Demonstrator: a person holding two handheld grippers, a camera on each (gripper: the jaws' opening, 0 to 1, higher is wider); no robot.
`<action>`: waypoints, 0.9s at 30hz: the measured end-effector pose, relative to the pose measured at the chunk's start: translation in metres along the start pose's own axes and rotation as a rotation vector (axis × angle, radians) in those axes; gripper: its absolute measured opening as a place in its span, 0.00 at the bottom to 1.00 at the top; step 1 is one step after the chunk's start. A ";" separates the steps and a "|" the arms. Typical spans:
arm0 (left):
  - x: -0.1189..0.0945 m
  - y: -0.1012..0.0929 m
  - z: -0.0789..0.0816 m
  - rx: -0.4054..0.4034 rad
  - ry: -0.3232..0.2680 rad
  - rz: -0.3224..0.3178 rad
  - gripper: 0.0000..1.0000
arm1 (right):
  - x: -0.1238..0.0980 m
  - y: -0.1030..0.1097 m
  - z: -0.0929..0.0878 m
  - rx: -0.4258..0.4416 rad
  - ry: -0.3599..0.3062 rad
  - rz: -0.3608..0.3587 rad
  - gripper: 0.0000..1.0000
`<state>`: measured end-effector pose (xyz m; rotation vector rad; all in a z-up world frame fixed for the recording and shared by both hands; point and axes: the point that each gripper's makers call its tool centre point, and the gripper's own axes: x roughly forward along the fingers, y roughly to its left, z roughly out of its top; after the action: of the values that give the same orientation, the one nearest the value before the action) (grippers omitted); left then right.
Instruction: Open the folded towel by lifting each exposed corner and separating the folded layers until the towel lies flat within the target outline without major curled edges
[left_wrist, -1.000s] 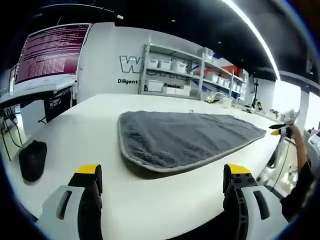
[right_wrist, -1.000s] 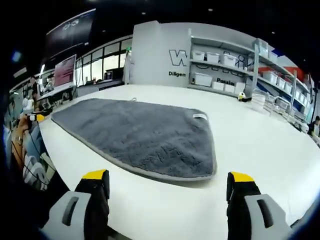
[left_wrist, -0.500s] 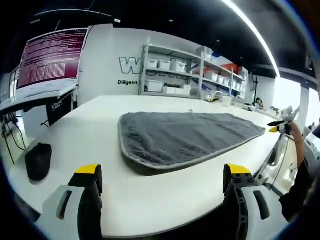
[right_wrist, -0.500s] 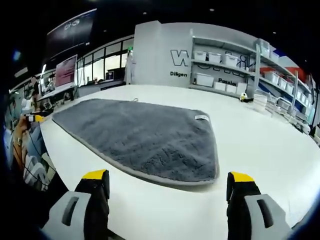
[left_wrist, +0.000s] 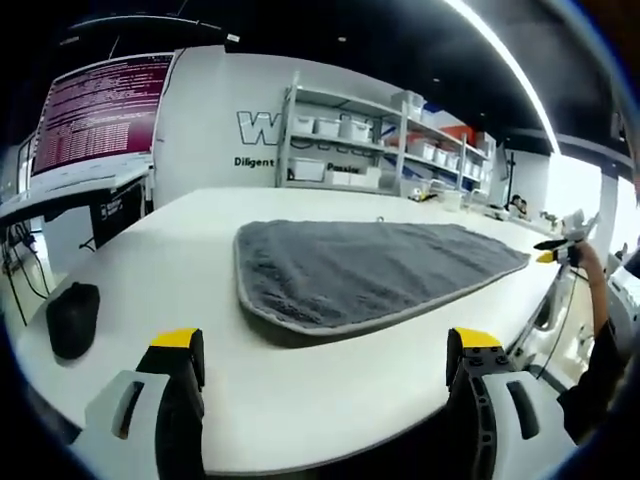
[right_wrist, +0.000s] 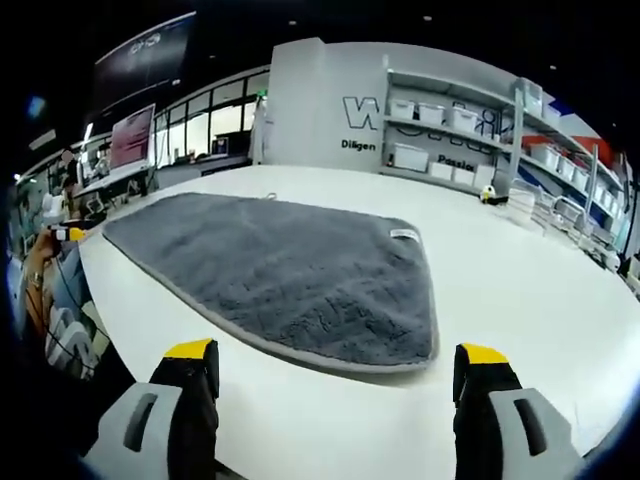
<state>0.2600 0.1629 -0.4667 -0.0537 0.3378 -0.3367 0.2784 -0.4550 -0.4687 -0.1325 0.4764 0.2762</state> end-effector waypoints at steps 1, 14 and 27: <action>0.000 0.001 0.000 0.000 0.001 0.000 0.99 | 0.000 0.000 0.000 -0.002 0.001 0.000 0.99; 0.000 -0.002 0.003 0.001 -0.008 -0.001 0.99 | 0.003 0.003 -0.003 0.001 0.010 0.006 0.99; -0.003 -0.008 0.021 -0.003 -0.064 -0.016 0.99 | -0.008 -0.002 0.001 0.008 -0.011 -0.004 0.99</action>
<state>0.2618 0.1560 -0.4453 -0.0703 0.2742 -0.3498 0.2729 -0.4587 -0.4636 -0.1239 0.4664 0.2709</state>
